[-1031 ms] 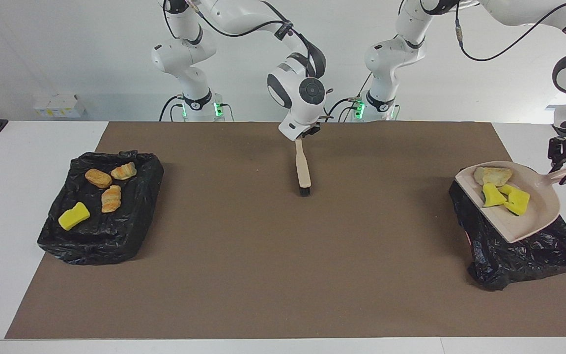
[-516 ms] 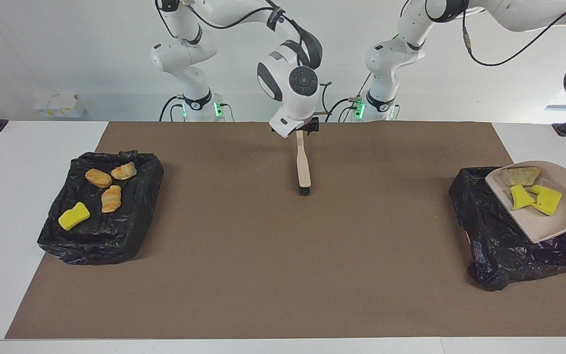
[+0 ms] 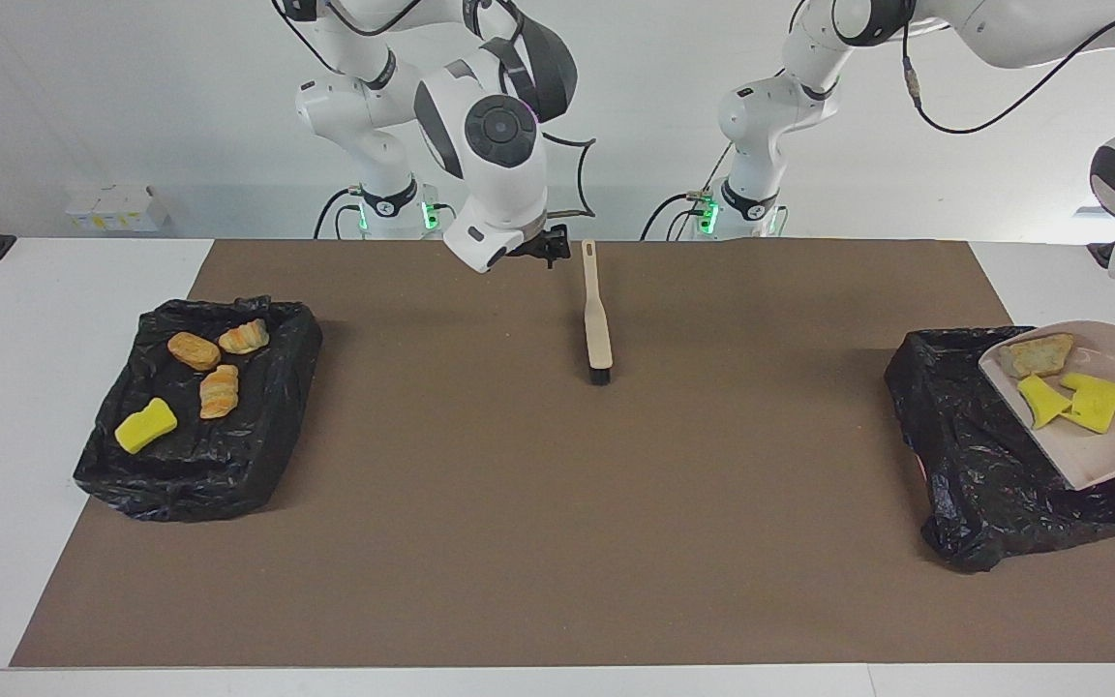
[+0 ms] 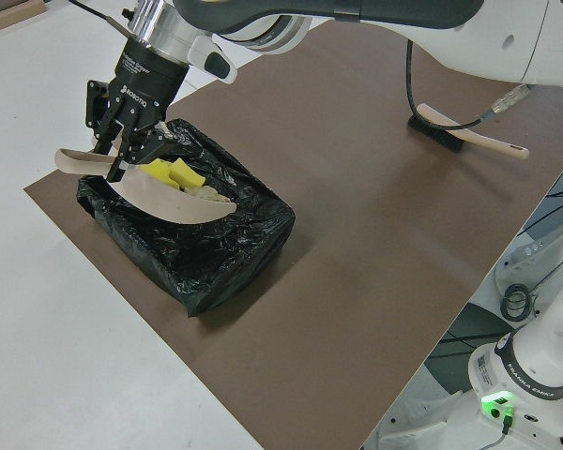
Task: Sweep and dump trash in bin
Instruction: 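Tilt the dustpan with the left gripper to dump pieces into the bin, then carry the empty dustpan with the left gripper back over the mat, then lower the dustpan onto the mat and open the left gripper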
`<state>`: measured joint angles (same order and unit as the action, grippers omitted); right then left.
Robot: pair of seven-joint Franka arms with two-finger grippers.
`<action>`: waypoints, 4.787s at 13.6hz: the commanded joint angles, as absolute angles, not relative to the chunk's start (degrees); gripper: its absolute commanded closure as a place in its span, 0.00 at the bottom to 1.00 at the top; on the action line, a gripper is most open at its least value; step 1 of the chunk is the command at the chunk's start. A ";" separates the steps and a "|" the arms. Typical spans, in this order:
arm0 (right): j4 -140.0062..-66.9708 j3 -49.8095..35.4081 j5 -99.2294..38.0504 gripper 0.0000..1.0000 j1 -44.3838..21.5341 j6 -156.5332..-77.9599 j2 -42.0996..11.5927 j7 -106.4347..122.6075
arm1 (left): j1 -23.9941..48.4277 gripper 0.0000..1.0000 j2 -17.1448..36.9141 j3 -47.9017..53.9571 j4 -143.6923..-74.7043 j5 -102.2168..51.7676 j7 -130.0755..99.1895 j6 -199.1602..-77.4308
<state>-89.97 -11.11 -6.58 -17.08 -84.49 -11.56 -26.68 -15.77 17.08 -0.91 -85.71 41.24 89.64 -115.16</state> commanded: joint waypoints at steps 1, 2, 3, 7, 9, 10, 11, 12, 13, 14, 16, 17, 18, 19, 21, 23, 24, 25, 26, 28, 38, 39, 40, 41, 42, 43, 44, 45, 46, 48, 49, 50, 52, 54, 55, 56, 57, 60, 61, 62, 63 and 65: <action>-85.28 -11.08 -4.31 0.00 -13.73 -83.76 -11.87 -22.52 | -13.80 1.00 17.40 -1.58 -84.90 46.56 88.15 -113.65; -82.82 -10.47 -4.22 0.00 -12.23 -83.67 -11.87 -19.72 | -13.02 1.00 17.32 -1.67 -84.90 48.15 88.15 -113.03; -81.49 -9.85 -4.22 0.00 -10.65 -83.50 -11.87 -16.29 | -12.49 1.00 17.31 -1.67 -84.90 50.43 88.15 -112.42; -80.07 -7.83 1.66 0.00 -6.61 -83.67 -10.99 -7.23 | -9.06 1.00 16.88 -1.67 -84.90 58.43 84.92 -105.84; -80.07 -7.12 2.02 0.00 -4.06 -83.67 -10.81 -1.35 | -6.69 1.00 16.70 -1.58 -84.99 62.56 80.79 -101.45; -80.07 -6.51 2.54 0.00 -3.61 -83.85 -10.81 -0.10 | -6.16 1.00 16.53 -1.58 -85.08 63.54 79.21 -100.03; -79.98 -6.33 4.81 0.00 -3.52 -84.11 -10.81 0.17 | -5.63 1.00 16.18 -1.67 -85.34 64.41 78.06 -99.85; -79.89 -6.24 6.66 0.00 -3.34 -84.81 -10.81 0.26 | -5.45 1.00 15.91 -1.58 -85.34 66.34 77.96 -99.93; -79.89 -5.98 7.46 0.00 -3.25 -84.73 -10.11 0.09 | -5.36 1.00 15.65 -1.67 -85.34 67.40 77.87 -99.84; -79.89 -4.93 7.56 0.00 -2.99 -84.90 -9.15 0.17 | -5.27 1.00 15.47 -1.67 -85.34 68.11 77.78 -99.67; -79.89 -2.91 6.69 0.00 -2.46 -84.64 -8.88 0.27 | -3.26 1.00 14.24 -1.58 -87.00 71.43 74.64 -98.88; -79.89 -2.12 6.59 0.00 -1.42 -84.55 -8.79 0.61 | -3.17 1.00 13.89 -1.32 -87.01 71.54 74.53 -98.79; -80.15 -2.02 5.90 0.00 -0.28 -84.55 -8.09 0.27 | -2.99 1.00 13.54 -1.14 -87.10 71.46 74.62 -99.05; -81.29 -1.93 5.19 0.00 0.43 -84.55 -6.61 -0.26 | -1.77 1.00 13.45 -1.06 -86.93 70.93 74.27 -99.23; -84.62 -1.85 4.05 0.00 0.96 -85.51 -4.67 -0.61 | -1.50 1.00 13.53 -1.05 -86.84 64.12 74.01 -100.01; -88.40 -1.76 3.34 0.00 1.05 -87.70 -2.12 -2.02 | -1.49 1.00 13.71 -1.05 -86.75 55.77 70.86 -101.24; -89.90 -1.76 3.17 0.00 1.05 -88.06 -1.24 -2.20 | -1.58 1.00 13.80 -1.05 -86.75 51.37 69.53 -102.56; -90.70 -1.76 2.21 0.00 1.05 -88.07 -0.45 -2.98 | -1.50 1.00 13.89 -1.05 -86.66 46.63 68.04 -102.92; -91.05 -1.76 1.24 0.00 1.05 -88.15 -0.27 -4.55 | -0.71 1.00 14.06 -1.05 -86.31 41.88 66.81 -102.92; -91.14 -1.76 0.53 0.00 0.97 -88.07 0.00 -5.10 | 1.05 1.00 14.50 -1.05 -86.40 34.40 62.00 -102.75; -90.26 -1.76 0.53 0.00 0.44 -88.24 -0.62 -4.31 | 20.02 1.00 22.14 -1.14 -86.84 9.16 1.00 -103.09; -90.26 -1.84 0.61 0.00 0.44 -88.24 -0.62 -4.31 | 20.82 1.00 22.41 -1.14 -86.57 7.57 -1.64 -104.14; -90.26 -1.76 0.53 0.00 0.53 -88.24 -0.62 -4.31 | 22.14 1.00 23.11 -1.06 -86.40 6.34 -3.24 -104.93; -90.26 -1.84 0.53 0.00 0.70 -88.24 -0.62 -4.31 | 23.19 1.00 23.55 -1.14 -86.22 5.20 -4.56 -105.99; -90.26 -1.76 0.61 0.00 0.70 -88.24 -0.62 -4.31 | 24.16 1.00 23.90 -1.14 -86.05 3.71 -7.01 -106.78; -90.26 -1.84 0.53 0.00 0.70 -88.24 -0.62 -4.31 | 25.13 1.00 24.34 -1.06 -85.61 2.82 -10.25 -107.48; -90.26 -1.76 0.61 0.00 0.70 -88.24 -0.53 -4.31 | 26.27 1.00 26.17 -1.05 -84.30 2.03 -14.89 -109.14; -90.26 -1.84 0.62 0.00 0.70 -88.24 -0.61 -4.31 | 27.06 1.00 27.24 -1.05 -82.90 0.63 -18.33 -110.12; -90.26 -1.76 0.62 0.00 0.70 -88.24 -0.62 -4.31 | 27.24 1.00 27.68 -1.05 -82.18 -0.52 -19.06 -110.13; -90.26 -1.76 0.62 0.00 0.70 -88.24 -0.62 -4.31 | 29.87 1.00 28.99 -1.14 -81.39 -0.53 -20.73 -110.13; -90.26 -1.84 0.62 0.00 0.70 -88.24 -0.62 -4.31 | 30.49 1.00 31.88 -1.06 -78.43 -0.61 -23.35 -109.69; -90.26 -1.76 0.62 0.00 0.70 -88.24 -0.62 -4.31 | 31.19 1.00 34.43 -1.05 -75.61 -0.53 -25.21 -109.34; -90.26 -1.76 0.62 0.00 0.70 -88.24 -0.62 -4.31 | 32.52 1.00 37.17 -1.06 -73.74 -0.61 -27.59 -109.86; -90.26 -1.76 0.62 0.00 0.70 -88.24 -0.53 -4.31 | 32.52 1.00 37.27 -0.62 -73.65 -0.70 -27.60 -109.78; -90.26 -1.76 0.62 0.00 0.70 -88.24 -0.53 -4.31 | 32.52 1.00 37.18 -0.18 -73.74 -0.70 -27.60 -109.51; -90.26 -1.76 0.62 0.00 0.70 -88.24 -0.53 -4.31 | 32.61 1.00 37.18 -0.18 -73.83 -1.05 -27.60 -109.34; -90.26 -1.76 0.62 0.00 0.70 -88.24 -0.61 -4.31 | 32.78 1.00 37.09 0.09 -73.92 -1.49 -27.51 -109.60; -90.26 -1.76 0.62 0.00 0.70 -88.24 -0.61 -4.31 | 32.96 0.80 36.65 0.35 -74.35 -1.58 -27.60 -109.33; -90.26 -1.84 0.62 0.00 0.70 -88.24 -0.62 -4.31 | 33.05 0.64 36.56 0.35 -74.36 -1.93 -27.68 -109.60; -90.26 -1.76 0.62 0.00 0.70 -88.24 -0.53 -4.31 | 33.05 0.50 36.48 0.35 -74.36 -2.19 -27.69 -109.95; -90.26 -1.76 0.62 0.00 0.70 -88.24 -0.61 -4.31 | 33.31 0.43 36.39 0.35 -74.53 -2.46 -27.77 -109.86; -90.26 -1.76 0.62 0.00 0.70 -88.24 -0.62 -4.31 | 33.75 0.18 36.30 0.35 -74.71 -2.46 -27.77 -109.78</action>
<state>-89.07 -1.68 1.37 0.33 -86.81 -1.45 -4.03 32.73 36.57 1.12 -75.14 -1.53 -27.15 -110.40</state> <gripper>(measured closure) 0.000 0.432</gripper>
